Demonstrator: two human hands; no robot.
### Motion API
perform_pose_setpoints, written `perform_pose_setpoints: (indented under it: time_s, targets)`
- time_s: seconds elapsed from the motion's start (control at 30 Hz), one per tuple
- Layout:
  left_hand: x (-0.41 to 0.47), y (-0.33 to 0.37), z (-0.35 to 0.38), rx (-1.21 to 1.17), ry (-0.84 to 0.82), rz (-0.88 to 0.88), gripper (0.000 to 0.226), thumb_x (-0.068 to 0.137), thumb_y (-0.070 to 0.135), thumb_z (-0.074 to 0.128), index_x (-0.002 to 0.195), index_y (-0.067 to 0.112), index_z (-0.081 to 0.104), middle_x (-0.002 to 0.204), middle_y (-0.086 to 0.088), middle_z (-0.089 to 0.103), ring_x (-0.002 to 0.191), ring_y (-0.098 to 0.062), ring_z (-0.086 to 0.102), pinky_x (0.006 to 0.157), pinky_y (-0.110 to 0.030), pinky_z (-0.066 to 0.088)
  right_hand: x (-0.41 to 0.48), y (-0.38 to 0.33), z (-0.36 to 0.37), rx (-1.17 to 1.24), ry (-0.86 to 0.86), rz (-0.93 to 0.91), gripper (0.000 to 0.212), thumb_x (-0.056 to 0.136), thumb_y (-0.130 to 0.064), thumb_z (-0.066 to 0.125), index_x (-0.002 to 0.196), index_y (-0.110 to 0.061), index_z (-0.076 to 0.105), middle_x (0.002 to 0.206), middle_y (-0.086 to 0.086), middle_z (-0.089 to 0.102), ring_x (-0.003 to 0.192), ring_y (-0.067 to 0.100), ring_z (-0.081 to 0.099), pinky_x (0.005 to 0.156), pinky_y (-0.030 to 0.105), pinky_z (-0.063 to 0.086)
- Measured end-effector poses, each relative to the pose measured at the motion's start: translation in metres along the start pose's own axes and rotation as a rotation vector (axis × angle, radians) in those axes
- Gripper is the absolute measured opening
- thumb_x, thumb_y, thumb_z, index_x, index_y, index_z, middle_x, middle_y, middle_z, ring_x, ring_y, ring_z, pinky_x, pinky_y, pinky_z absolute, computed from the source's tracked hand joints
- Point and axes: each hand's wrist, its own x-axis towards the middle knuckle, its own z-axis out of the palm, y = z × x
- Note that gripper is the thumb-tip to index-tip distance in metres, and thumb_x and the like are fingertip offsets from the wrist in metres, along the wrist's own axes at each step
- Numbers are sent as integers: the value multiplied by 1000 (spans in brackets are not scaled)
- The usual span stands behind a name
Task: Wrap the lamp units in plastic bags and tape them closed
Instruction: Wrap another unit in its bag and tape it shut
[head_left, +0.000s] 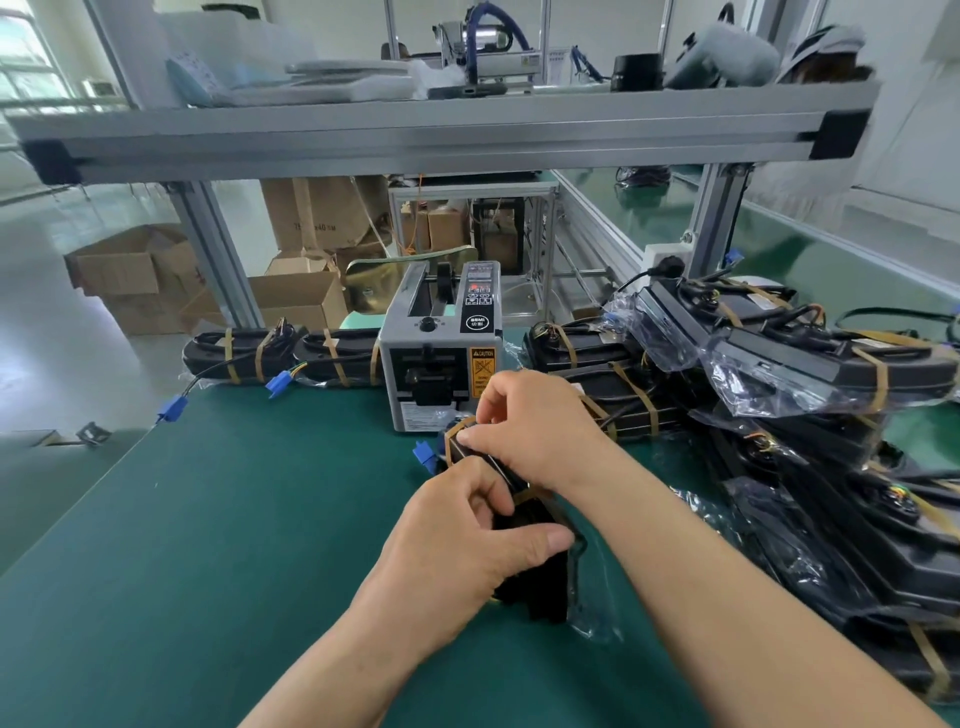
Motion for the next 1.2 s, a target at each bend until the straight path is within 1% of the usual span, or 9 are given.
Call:
perform_pose_setpoints:
  time_s: [0.13, 0.37, 0.47, 0.57, 0.63, 0.93, 1.07, 1.13, 1.2]
  targets:
    - [1, -2, -3, -15, -2, -11, 55, 43, 67, 80, 75, 31, 54, 52, 16, 35, 52, -8, 31, 50, -24, 31, 2, 4, 1, -13, 40, -13, 18, 91, -29, 67, 76, -21, 61, 77, -9, 61, 79, 13, 57, 69, 27, 38]
    - [0, 0, -8, -55, -60, -5, 47, 47, 63, 80, 72, 31, 57, 51, 16, 38, 50, -4, 32, 45, -14, 31, 3, 16, 7, 219, -28, 145, 23, 99, -29, 59, 81, -14, 61, 74, -5, 60, 70, 12, 53, 59, 22, 39]
    - [13, 6, -14, -219, -34, -50, 35, 63, 53, 79, 61, 25, 59, 51, 13, 43, 48, -7, 34, 45, -13, 31, 3, 18, 12, 206, 2, 138, 23, 99, -29, 58, 79, -17, 58, 76, -5, 60, 74, 14, 54, 60, 25, 39]
    - [53, -2, -26, -477, 235, -237, 25, 91, 31, 68, 70, 19, 66, 52, 7, 48, 44, -7, 36, 42, -16, 29, 2, 18, 13, 194, 24, 120, 23, 98, -31, 58, 79, -18, 58, 74, -6, 60, 69, 11, 53, 57, 20, 37]
    - [84, -10, -35, -617, 355, -384, 18, 96, 24, 63, 82, 14, 69, 57, 7, 52, 42, -5, 39, 41, -17, 30, 0, 19, 14, 198, 30, 111, 25, 99, -32, 57, 77, -20, 56, 72, -6, 59, 64, 9, 52, 55, 21, 37]
    - [150, -19, -32, -874, 310, -736, 19, 97, 32, 62, 83, 21, 59, 49, 11, 48, 30, -2, 36, 34, -13, 24, -2, 20, 13, 246, 30, 107, 26, 99, -32, 57, 77, -19, 55, 66, -6, 57, 57, 8, 49, 52, 20, 39]
    - [163, -17, -26, -947, 403, -721, 9, 95, 19, 62, 89, 18, 57, 46, 7, 50, 36, -3, 37, 33, -12, 22, -1, 22, 14, 251, 43, 104, 26, 99, -32, 58, 76, -20, 56, 67, -6, 58, 59, 8, 50, 53, 21, 38]
    - [165, -16, -23, -959, 457, -683, 4, 95, 15, 60, 96, 15, 56, 55, 5, 51, 33, -3, 39, 32, -11, 24, -1, 23, 15, 259, 49, 109, 26, 99, -32, 59, 76, -20, 56, 67, -6, 57, 58, 8, 49, 53, 21, 38]
    - [166, -14, -20, -930, 465, -611, 11, 95, 14, 55, 86, 13, 51, 64, 3, 45, 36, -4, 40, 31, -12, 28, 0, 24, 15, 268, 58, 124, 26, 98, -32, 59, 76, -20, 57, 66, -7, 57, 58, 7, 49, 52, 20, 36]
